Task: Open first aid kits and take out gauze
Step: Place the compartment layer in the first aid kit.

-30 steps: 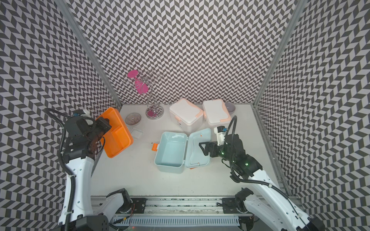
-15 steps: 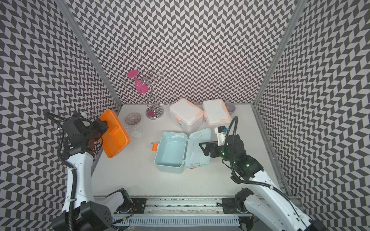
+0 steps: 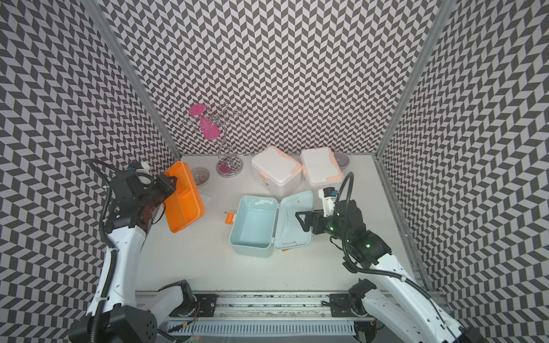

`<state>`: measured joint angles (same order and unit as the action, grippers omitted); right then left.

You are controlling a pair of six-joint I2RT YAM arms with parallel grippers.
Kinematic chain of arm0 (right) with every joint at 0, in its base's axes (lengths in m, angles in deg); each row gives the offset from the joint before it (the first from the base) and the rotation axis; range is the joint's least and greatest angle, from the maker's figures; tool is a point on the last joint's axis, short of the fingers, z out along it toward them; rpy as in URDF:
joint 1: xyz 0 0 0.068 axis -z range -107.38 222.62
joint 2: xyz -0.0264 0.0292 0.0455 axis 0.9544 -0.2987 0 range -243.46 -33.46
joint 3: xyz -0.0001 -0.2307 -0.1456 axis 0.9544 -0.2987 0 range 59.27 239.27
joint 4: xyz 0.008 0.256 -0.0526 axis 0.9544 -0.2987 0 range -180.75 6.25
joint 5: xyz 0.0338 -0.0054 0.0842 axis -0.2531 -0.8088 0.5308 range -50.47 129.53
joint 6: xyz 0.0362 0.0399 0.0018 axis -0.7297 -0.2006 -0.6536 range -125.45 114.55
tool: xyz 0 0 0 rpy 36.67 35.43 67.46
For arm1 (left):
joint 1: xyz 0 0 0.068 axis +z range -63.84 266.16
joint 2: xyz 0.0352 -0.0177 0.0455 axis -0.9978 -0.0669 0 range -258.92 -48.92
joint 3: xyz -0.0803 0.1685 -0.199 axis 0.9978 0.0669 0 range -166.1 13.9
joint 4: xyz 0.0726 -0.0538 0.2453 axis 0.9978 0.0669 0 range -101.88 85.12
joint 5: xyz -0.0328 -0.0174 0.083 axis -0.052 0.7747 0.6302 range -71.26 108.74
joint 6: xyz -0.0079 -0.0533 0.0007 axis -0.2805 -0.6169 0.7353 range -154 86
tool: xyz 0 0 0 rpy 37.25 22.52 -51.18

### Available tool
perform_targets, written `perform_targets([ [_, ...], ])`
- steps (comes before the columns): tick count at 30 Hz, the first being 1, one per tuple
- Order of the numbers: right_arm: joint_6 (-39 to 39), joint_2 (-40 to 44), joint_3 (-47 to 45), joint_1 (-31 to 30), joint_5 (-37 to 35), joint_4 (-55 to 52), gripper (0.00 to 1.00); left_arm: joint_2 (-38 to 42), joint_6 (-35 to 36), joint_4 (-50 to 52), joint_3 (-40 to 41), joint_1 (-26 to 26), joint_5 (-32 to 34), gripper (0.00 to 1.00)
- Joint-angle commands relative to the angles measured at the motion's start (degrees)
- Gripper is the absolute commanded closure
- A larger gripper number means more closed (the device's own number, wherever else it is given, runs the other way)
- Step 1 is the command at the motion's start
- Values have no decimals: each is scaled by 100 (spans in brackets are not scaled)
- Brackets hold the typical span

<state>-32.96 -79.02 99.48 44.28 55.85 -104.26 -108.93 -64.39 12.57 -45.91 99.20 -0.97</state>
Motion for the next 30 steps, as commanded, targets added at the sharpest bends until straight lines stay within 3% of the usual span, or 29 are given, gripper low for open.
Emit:
perform_targets([
  [1, -26, 77, 76, 15, -33, 297, 5, 85, 90, 100, -259, -1060, 711, 100],
  [8, -130, 25, 40, 14, -177, 295, 0, -548, -342, 665, -523, -4279, 2793, 100],
  [11, -156, -19, 25, 9, -190, 300, 0, -1040, -603, 784, -704, -5212, 3430, 100],
  [17, -196, -38, 36, 9, -256, 255, 0, -2117, -1069, 1045, -1118, -5862, 3992, 100],
  [30, -175, 11, 3, 14, -454, 206, 0, -3169, -1176, 1611, -1725, -5997, 4817, 100],
])
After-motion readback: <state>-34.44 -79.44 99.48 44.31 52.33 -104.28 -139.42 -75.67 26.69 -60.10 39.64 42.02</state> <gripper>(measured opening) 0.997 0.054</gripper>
